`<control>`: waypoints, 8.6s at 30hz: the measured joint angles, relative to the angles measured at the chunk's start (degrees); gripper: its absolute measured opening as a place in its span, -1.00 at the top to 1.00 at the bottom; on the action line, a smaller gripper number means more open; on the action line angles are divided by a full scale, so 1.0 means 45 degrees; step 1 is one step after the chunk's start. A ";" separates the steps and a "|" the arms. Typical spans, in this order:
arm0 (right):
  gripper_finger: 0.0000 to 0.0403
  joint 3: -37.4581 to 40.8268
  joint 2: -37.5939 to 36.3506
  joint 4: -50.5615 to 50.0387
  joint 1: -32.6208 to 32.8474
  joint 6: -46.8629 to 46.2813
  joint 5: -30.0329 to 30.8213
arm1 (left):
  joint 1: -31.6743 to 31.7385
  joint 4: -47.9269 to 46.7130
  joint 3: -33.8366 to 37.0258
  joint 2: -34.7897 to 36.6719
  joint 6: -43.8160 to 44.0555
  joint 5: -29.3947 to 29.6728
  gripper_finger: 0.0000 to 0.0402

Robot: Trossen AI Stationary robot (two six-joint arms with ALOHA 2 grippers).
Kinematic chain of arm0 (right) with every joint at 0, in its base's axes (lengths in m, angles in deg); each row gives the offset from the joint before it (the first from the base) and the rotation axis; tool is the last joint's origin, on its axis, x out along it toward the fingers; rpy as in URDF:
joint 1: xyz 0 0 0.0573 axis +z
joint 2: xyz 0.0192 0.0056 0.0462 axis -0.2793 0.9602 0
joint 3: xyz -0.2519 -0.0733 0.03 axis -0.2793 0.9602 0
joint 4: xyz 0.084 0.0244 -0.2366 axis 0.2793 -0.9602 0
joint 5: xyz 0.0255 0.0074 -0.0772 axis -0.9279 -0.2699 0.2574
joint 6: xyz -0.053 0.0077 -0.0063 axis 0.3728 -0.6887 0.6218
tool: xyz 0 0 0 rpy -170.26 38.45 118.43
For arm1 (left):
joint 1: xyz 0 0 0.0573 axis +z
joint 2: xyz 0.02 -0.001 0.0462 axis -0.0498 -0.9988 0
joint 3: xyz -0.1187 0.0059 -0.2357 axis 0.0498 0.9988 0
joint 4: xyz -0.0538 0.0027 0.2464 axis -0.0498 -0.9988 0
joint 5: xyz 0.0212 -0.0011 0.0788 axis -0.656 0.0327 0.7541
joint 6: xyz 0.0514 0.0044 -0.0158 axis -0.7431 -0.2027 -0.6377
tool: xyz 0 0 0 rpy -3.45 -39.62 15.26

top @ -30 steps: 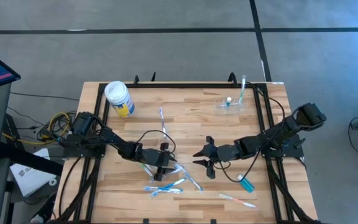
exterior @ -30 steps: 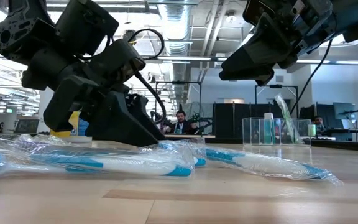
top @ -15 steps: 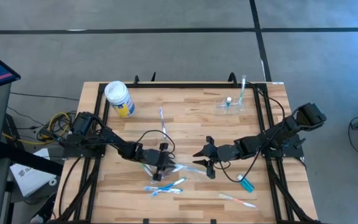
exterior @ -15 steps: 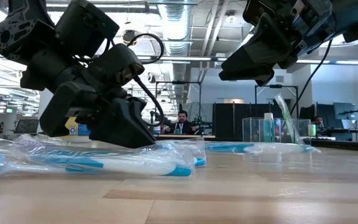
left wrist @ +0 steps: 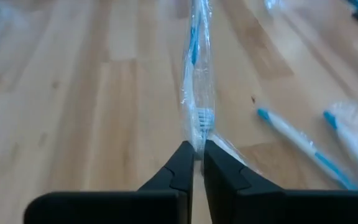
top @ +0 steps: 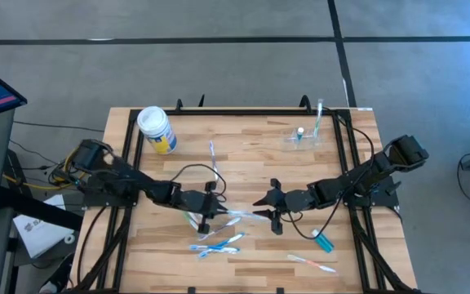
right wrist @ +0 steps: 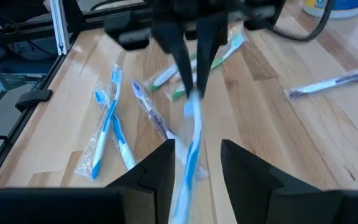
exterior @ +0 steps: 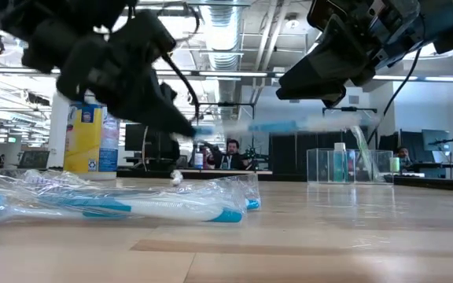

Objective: Pick & Place toothbrushing station
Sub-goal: Put the top blue toothbrush into the right transparent organizer

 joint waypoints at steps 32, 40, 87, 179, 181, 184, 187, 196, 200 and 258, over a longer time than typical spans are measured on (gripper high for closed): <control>0.40 -0.4813 0.0010 -0.7532 -0.0413 0.0115 -0.1010 | 0.0029 -0.1281 -0.0729 0.1916 0.0422 0.0047 0.91; 0.41 -0.4813 0.0010 -0.7703 -0.0437 0.0025 -0.1410 | 0.0063 -0.1282 -0.0729 0.1913 0.0408 0.0043 0.91; 0.93 -0.8557 0.3347 -1.1235 -0.0631 0.0579 -0.1335 | -0.0131 -0.1603 0.0069 0.4375 0.0779 0.0441 0.53; 0.93 0.7073 -0.9675 0.4607 -0.9442 0.3163 0.8168 | -0.0306 -0.0573 0.0680 0.4908 0.1082 0.0329 0.53; 0.93 0.7073 -0.9675 0.4681 -0.9819 0.3161 0.7789 | -0.0306 -0.0569 0.0680 0.4908 0.1078 0.0329 0.53; 0.93 0.7073 -0.9674 0.4676 -1.0408 0.3150 0.7444 | -0.0308 -0.0554 0.0680 0.4908 0.1078 0.0334 0.53; 0.93 0.7073 -0.9413 0.4810 -1.0909 0.3115 0.6799 | -0.0306 -0.0493 0.0680 0.4908 0.1078 0.0334 0.53; 0.93 0.7078 -0.7983 0.6061 -1.1885 0.3118 0.6228 | -0.0307 -0.0347 0.0680 0.4908 0.1073 0.0344 0.53; 0.93 0.7078 -0.6945 0.6885 -1.2322 0.3113 0.5847 | -0.0306 -0.0274 0.0680 0.4908 0.1077 0.0349 0.53; 0.39 0.7073 -0.2147 1.0611 -1.2783 0.3408 0.5328 | -0.0287 -0.0010 0.0680 0.4908 0.0773 0.0349 0.53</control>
